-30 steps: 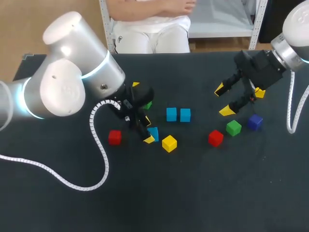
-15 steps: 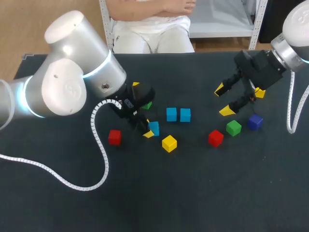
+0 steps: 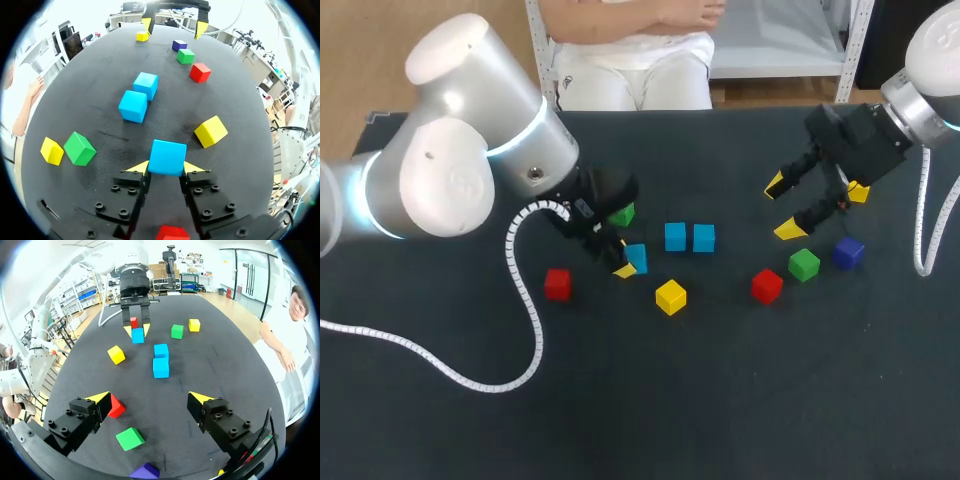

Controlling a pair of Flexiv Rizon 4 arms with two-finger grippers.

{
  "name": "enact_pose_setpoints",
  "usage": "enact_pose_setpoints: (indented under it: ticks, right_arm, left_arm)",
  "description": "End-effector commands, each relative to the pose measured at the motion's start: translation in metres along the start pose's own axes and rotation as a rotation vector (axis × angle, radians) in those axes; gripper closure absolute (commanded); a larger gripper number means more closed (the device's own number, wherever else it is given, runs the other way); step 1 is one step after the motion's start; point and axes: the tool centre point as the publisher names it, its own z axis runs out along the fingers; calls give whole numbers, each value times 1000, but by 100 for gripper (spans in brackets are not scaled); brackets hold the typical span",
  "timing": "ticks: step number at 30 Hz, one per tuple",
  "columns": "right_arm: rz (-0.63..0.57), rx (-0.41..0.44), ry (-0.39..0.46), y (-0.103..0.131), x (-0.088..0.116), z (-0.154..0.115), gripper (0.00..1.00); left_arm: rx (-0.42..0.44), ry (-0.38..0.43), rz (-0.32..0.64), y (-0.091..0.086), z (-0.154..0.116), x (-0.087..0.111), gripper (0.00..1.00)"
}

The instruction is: Place the blue cubes, place green cubes on the blue cubes, place the yellow cubes on the green cubes, then place the red cubes on the yellow cubes, and place purple cube on the red cubes.

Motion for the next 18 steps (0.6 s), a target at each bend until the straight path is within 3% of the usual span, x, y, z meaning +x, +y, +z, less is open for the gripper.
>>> enact_pose_setpoints:
  ticks: [1,18]
  right_arm:
    - [-1,3,-2,1,0,0,0]
    - [-1,3,-2,1,0,0,0]
  left_arm:
    - [-9,10,1,-1,-8,-4,100]
    - [-52,64,-5,26,-18,-18,100]
